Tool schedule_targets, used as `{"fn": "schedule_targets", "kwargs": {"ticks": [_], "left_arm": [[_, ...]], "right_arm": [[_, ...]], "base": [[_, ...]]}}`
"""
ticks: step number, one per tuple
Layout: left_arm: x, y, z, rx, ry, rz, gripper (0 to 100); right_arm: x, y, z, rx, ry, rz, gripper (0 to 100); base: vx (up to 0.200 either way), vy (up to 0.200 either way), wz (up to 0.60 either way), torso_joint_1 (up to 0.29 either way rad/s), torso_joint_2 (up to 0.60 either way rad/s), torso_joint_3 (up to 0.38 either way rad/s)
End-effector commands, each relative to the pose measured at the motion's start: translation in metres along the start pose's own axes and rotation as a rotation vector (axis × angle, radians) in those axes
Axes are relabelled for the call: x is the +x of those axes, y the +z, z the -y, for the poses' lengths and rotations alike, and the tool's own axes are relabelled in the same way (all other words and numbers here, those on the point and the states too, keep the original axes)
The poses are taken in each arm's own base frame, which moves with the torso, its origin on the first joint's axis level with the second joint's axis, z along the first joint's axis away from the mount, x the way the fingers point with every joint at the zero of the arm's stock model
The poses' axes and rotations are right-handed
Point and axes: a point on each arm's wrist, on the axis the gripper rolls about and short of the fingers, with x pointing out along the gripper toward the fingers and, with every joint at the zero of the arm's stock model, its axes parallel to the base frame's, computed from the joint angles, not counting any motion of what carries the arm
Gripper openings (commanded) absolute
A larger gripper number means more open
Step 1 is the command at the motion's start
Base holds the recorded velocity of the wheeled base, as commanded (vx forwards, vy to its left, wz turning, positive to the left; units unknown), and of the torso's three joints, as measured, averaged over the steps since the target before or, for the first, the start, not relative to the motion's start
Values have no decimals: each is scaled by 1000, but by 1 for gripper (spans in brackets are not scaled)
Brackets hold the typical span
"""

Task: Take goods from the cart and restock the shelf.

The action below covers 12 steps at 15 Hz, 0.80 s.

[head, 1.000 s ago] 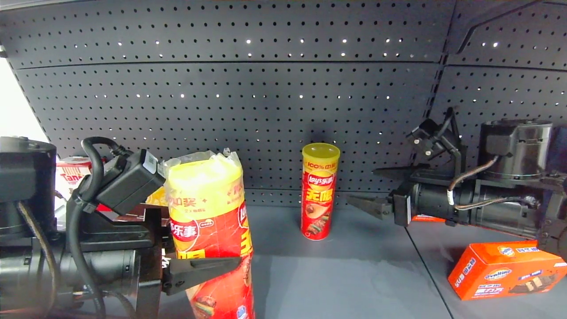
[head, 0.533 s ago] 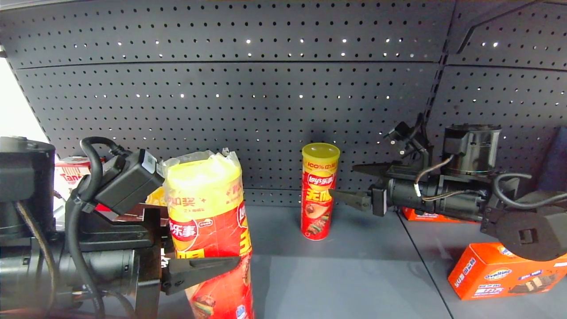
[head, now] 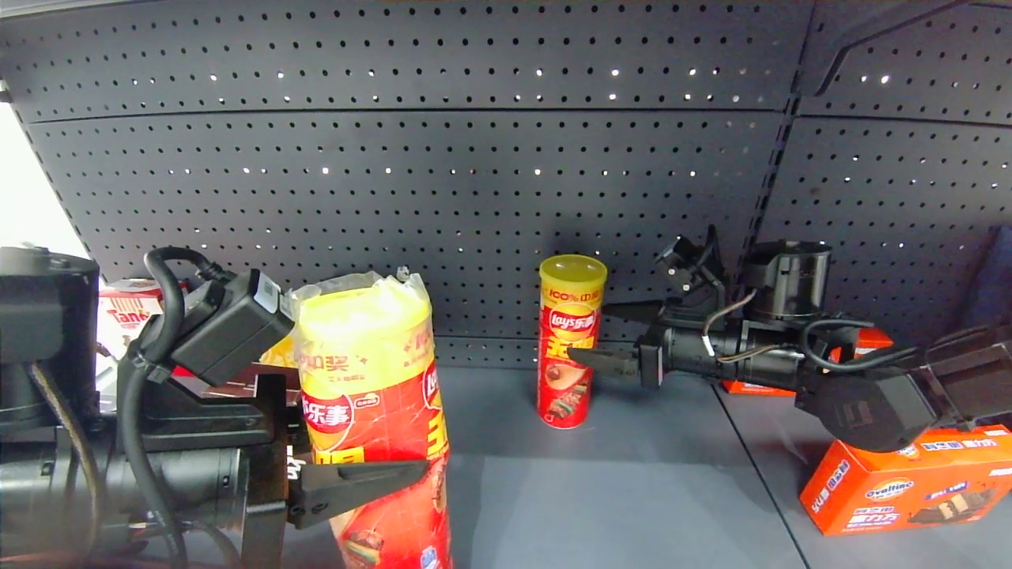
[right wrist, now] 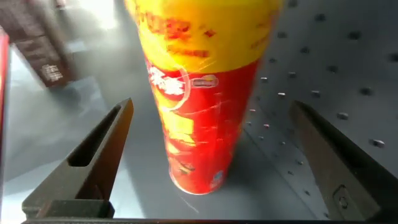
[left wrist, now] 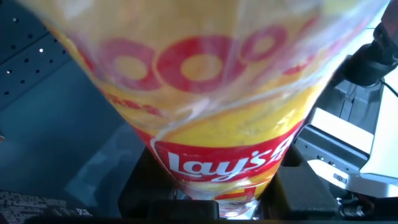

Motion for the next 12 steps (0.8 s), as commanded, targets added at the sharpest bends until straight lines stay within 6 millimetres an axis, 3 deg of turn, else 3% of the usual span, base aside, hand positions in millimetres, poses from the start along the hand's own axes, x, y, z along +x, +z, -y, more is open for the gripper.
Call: {"fn": "schedule_targets", "kwargs": {"ticks": [1,12], "left_arm": [[0,0,0,1,-1,-1,0],[1,-5,1,-4,-5,-16,0]], "right_arm": [[5,-4,2,3,8,-5,100],[37,-39,12,35,79,-44,100]], "base": [[0,0,0,0,0,0],[0,0,0,0,0,0]]}}
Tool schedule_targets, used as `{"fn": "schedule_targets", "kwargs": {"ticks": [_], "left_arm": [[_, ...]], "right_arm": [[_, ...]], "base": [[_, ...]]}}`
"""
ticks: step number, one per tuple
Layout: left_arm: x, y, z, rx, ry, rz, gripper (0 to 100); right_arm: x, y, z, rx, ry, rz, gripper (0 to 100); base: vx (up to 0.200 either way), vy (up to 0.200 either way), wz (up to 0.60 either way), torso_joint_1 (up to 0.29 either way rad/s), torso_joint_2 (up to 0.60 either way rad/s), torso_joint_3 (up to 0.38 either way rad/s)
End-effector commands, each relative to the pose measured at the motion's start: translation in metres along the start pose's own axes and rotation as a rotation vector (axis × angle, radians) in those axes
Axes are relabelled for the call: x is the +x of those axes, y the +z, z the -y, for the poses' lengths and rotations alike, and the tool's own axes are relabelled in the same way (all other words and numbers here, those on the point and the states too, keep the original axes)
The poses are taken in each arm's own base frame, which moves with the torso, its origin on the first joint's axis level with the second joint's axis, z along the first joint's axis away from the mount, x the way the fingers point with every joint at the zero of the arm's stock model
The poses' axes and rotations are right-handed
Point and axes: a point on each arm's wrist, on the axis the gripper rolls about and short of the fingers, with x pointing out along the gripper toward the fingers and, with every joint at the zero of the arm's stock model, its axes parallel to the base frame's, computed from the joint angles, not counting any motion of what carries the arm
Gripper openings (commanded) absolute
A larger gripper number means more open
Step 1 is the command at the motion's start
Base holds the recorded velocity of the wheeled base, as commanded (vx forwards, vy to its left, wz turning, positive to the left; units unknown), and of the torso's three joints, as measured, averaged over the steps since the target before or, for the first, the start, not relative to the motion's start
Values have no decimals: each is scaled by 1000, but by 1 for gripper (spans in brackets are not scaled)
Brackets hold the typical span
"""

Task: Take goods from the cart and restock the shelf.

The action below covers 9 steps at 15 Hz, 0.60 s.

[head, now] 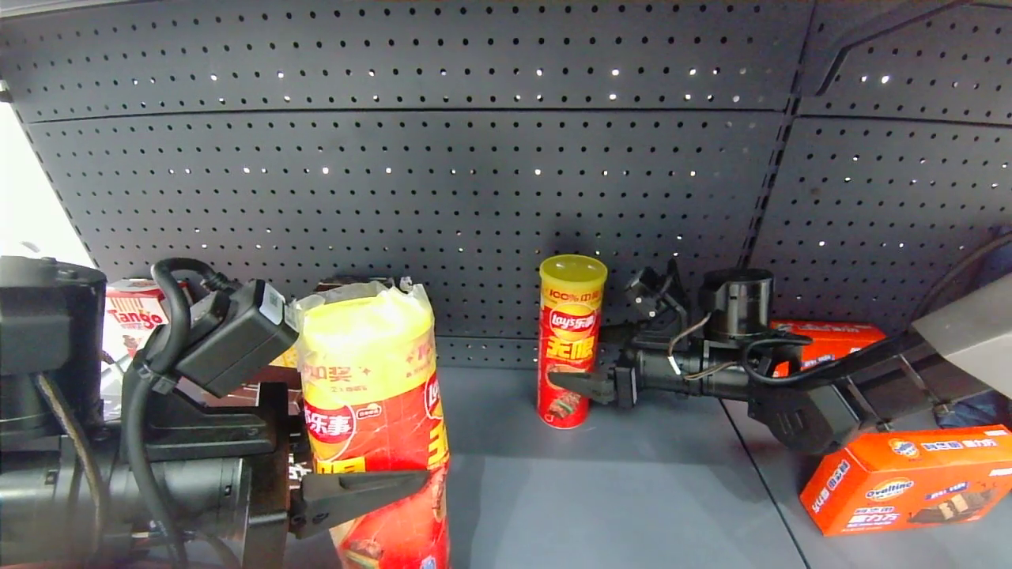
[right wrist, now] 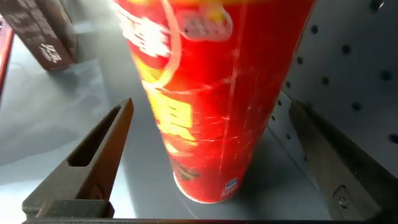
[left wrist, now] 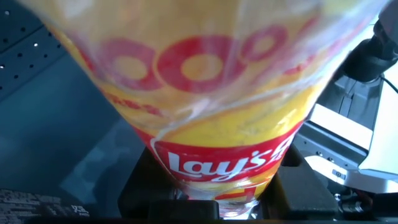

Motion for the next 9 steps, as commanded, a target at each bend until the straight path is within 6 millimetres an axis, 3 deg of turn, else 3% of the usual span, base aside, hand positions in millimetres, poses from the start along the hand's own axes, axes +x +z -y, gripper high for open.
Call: {"fn": "schedule_targets", "kwargs": {"ticks": [1,9], "left_arm": [[0,-1,0,-3,0,-3,0],[-3,-11,3,-12,15,-21,0]], "right_arm": [[11,-8,6,9,3,-9,100],[31,-29,11,25,20,-33,100]], "base": [[0,0,0,0,0,0],[0,0,0,0,0,0]]}}
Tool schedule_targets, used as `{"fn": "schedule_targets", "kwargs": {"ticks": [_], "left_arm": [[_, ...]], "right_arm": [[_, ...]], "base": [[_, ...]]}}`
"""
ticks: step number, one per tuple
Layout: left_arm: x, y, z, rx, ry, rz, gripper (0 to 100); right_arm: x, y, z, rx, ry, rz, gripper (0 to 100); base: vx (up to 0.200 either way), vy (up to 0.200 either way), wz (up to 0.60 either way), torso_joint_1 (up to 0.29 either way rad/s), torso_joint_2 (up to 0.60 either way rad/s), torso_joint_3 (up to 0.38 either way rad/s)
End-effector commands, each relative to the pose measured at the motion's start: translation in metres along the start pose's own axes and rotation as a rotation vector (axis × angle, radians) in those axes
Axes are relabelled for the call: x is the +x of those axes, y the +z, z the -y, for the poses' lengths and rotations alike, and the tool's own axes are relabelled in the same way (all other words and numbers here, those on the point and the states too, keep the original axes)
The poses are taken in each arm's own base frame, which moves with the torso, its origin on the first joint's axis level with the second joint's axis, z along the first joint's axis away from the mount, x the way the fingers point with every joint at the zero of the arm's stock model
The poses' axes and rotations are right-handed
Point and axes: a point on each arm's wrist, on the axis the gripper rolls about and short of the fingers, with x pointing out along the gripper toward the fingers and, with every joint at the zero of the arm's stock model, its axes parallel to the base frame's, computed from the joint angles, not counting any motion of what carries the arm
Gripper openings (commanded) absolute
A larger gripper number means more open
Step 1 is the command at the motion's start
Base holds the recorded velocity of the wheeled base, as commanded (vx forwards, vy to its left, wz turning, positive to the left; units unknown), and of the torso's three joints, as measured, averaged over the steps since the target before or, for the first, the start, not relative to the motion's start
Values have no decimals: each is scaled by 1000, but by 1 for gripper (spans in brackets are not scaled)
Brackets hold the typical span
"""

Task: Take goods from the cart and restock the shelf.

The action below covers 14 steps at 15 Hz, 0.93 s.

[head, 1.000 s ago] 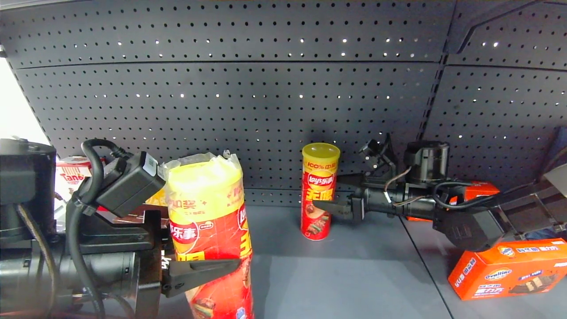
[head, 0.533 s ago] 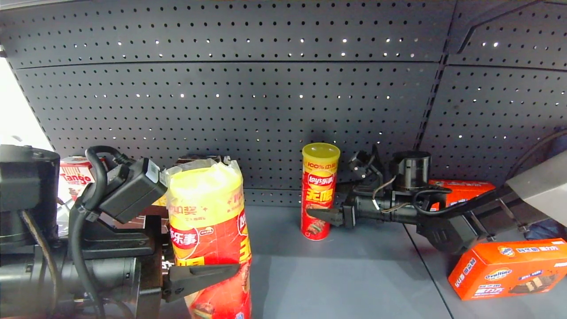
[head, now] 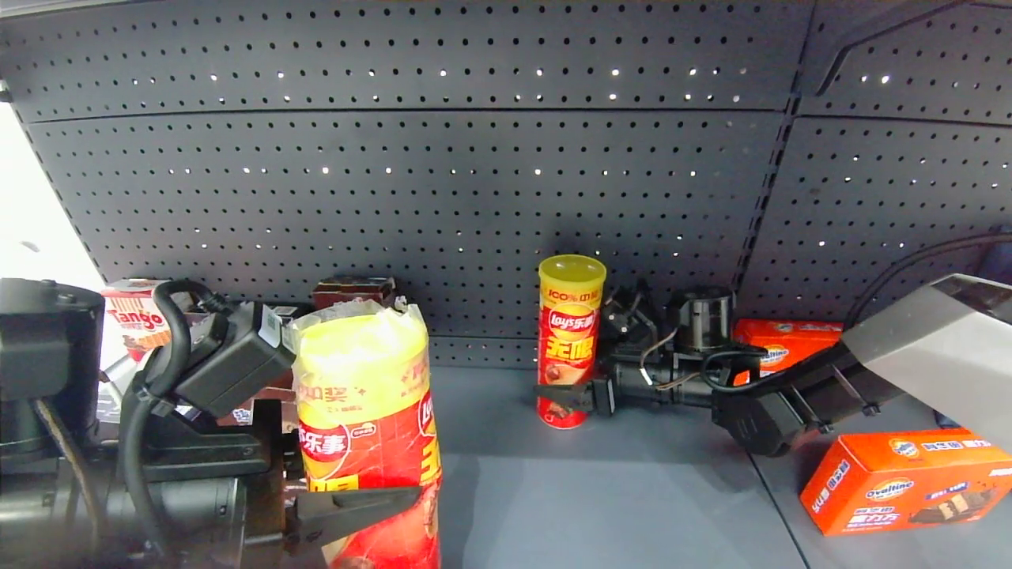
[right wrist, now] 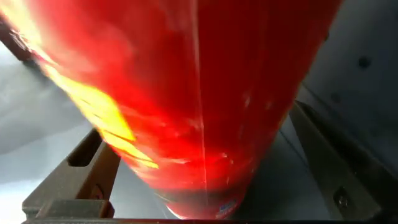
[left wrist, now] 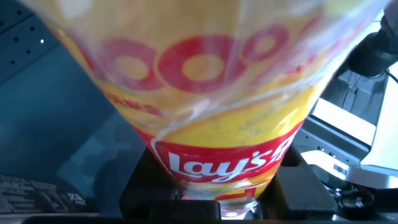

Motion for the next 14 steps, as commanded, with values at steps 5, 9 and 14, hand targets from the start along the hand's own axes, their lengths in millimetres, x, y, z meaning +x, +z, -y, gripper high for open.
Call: {"fn": "schedule_targets", "kwargs": {"ticks": [5,9,14], "left_arm": [[-2,-1,1,2,1,5,0],[-2,-1,1,1,1,3,0],[-2,-2,1,-1,2,-1,0]], "right_arm": [[6,-9,2,4,30,1,0],[5,-8,1,7,29,0,0],[-14,11,-12,-23,-10,32,0]], "base": [[0,0,0,0,0,0],[0,0,0,0,0,0],[0,0,0,0,0,0]]}}
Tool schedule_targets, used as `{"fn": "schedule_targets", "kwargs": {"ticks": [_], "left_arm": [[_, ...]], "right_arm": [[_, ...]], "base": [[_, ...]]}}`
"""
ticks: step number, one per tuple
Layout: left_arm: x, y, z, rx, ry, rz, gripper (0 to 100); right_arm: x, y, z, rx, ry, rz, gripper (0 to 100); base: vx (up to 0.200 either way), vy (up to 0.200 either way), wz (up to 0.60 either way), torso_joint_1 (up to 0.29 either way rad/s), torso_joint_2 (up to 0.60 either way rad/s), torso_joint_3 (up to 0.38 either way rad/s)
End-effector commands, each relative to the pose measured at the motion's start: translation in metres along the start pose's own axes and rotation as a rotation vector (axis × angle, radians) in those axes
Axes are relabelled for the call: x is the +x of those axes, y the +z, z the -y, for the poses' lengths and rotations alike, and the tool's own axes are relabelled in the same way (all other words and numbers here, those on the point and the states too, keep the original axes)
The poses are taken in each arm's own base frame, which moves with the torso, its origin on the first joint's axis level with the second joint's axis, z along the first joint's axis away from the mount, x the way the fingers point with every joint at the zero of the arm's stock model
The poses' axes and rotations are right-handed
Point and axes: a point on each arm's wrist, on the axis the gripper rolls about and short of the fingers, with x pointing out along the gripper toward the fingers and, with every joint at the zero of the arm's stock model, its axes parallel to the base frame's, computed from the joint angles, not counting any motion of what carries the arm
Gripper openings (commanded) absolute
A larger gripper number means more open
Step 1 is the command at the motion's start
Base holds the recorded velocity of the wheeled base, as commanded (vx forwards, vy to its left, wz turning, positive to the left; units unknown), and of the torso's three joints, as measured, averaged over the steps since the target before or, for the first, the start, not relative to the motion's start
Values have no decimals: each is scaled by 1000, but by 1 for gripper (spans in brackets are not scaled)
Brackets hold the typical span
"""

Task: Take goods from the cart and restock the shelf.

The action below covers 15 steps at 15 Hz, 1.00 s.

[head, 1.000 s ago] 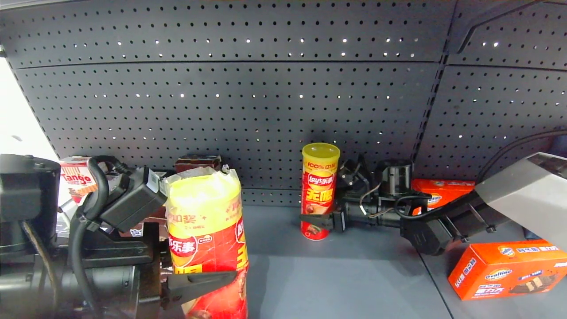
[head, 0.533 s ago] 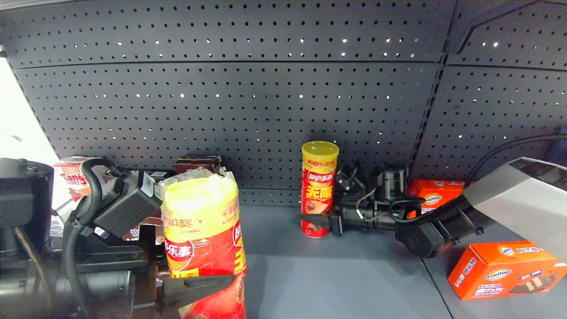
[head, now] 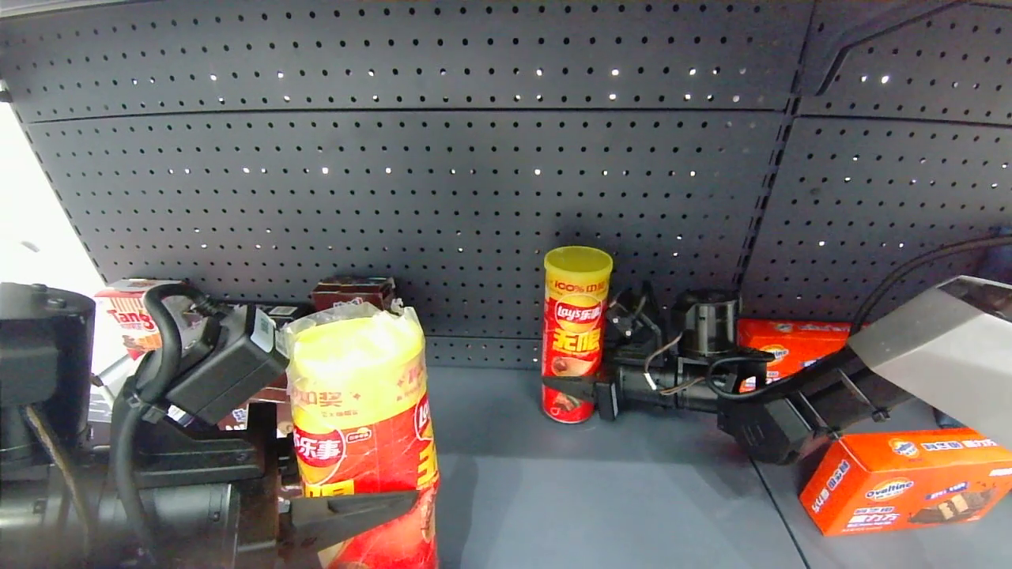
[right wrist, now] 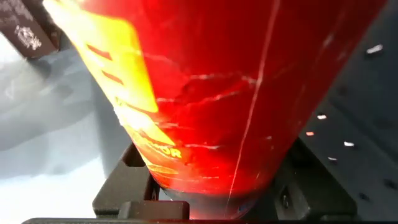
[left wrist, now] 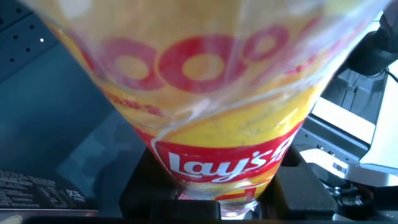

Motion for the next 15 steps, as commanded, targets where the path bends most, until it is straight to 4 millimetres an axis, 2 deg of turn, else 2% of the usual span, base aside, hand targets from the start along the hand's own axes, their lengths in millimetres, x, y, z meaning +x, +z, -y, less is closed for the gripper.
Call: {"fn": "schedule_targets", "kwargs": {"ticks": [1,5,8,9,13,15], "left_arm": [[1,-4,0,-9,0,-13,0],[1,-6,0,-9,15,-19,0],[1,-7,0,-11,13,-25,0],[2,-7,1,-11,12,-27,0],[2,-7,1,-11,12,-28,0],[2,-7,1,-11,12,-28,0]], "right_arm": [[-14,10,-10,-20,-27,25,0],[-48,0,-43,-29,-16,32,0],[-65,-5,-66,-14,3,24,0],[-70,-5,-80,0,4,25,0],[-76,-4,-116,26,55,52,0],[-77,-10,-123,40,56,32,0]], "base": [[0,0,0,0,0,0],[0,0,0,0,0,0],[0,0,0,0,0,0],[0,0,0,0,0,0],[0,0,0,0,0,0],[0,0,0,0,0,0]]}}
